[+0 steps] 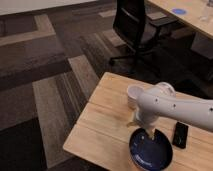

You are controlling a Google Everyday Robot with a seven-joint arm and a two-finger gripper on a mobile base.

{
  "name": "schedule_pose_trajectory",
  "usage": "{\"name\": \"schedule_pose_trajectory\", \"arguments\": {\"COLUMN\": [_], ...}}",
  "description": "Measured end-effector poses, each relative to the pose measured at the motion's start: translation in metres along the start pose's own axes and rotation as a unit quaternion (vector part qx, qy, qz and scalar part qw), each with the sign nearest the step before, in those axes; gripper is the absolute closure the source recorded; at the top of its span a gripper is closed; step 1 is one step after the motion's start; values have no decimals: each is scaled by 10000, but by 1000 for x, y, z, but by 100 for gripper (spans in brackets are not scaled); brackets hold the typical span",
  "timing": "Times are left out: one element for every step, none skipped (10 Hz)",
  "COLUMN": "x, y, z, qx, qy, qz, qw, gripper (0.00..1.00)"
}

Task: Drag the ceramic bowl in a circle

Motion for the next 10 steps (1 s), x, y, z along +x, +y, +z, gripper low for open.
{"name": "schedule_pose_trajectory", "arguments": {"x": [0, 0, 0, 0, 0, 1, 1, 3, 2, -1], "y": [0, 0, 0, 0, 1, -2, -7, -11, -11, -11], "z": [0, 0, 0, 0, 0, 7, 16, 22, 25, 26], "qx": [-3, -4, -3, -4, -8, 13, 65, 95, 86, 93], "qy": [0, 1, 1, 1, 9, 73, 173, 244, 279, 273], "qz": [2, 0, 1, 2, 8, 16, 42, 51, 16, -34], "qw": [10000, 10000, 10000, 10000, 10000, 10000, 9998, 9996, 9996, 9996], "gripper": [35, 35, 35, 35, 35, 35, 35, 35, 35, 35]}}
